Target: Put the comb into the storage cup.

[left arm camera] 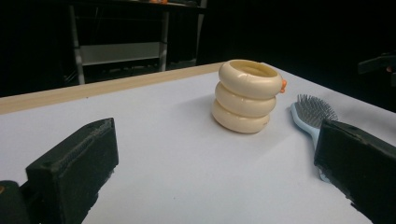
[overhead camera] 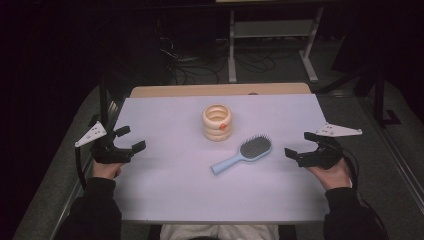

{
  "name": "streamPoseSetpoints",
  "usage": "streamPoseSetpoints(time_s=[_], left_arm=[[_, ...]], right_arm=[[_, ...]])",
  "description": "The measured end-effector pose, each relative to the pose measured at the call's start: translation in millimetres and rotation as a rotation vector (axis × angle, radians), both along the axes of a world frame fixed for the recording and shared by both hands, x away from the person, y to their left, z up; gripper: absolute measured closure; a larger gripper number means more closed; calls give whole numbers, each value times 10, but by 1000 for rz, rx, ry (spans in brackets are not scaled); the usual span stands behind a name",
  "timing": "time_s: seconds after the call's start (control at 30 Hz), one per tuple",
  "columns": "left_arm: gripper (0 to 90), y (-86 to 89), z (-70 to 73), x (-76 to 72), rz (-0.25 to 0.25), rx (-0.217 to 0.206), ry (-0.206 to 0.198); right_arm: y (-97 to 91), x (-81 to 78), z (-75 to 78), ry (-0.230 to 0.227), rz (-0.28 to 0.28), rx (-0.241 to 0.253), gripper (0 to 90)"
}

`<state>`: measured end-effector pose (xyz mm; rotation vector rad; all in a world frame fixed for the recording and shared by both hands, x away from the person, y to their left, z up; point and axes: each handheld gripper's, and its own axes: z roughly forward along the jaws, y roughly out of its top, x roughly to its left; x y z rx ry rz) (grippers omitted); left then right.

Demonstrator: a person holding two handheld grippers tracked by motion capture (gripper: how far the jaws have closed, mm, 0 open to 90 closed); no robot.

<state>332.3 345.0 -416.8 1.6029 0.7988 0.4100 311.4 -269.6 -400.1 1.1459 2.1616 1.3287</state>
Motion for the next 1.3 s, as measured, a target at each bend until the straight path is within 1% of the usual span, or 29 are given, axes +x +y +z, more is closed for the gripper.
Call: streamPoseSetpoints(time_s=[0.23,0.7,0.73,0.83,0.87,1.0,1.07,1.13,1.17,1.3], left_arm=[[0,6,3,-8,6,-5,-1],[0,-22,-12,-41,4,14,4],[0,-25,-13,-43,5,16,4],[0,-32,-14,-51,5,22,2],[0,-35,-7,-66,16,32,-10],[0,-36,-1,-80,19,29,-17],[0,-36,-5,-81,23,26,-16],[0,-34,-6,-81,24,26,-16],[0,-34,-8,-81,25,26,-15],[0,-38,-12,-81,23,26,-13]], right_arm=[[-2,-16,13,-10,5,4,0],[25,-32,43,-28,12,-2,0],[32,-32,49,-28,15,-9,0],[38,-30,53,-27,19,-10,0],[47,-29,67,-30,20,-16,0],[54,-32,96,-38,23,-10,0],[65,-33,116,-40,25,-16,0],[69,-31,118,-37,26,-17,0],[92,-20,126,-30,29,-33,0],[132,0,153,-23,42,-39,0]])
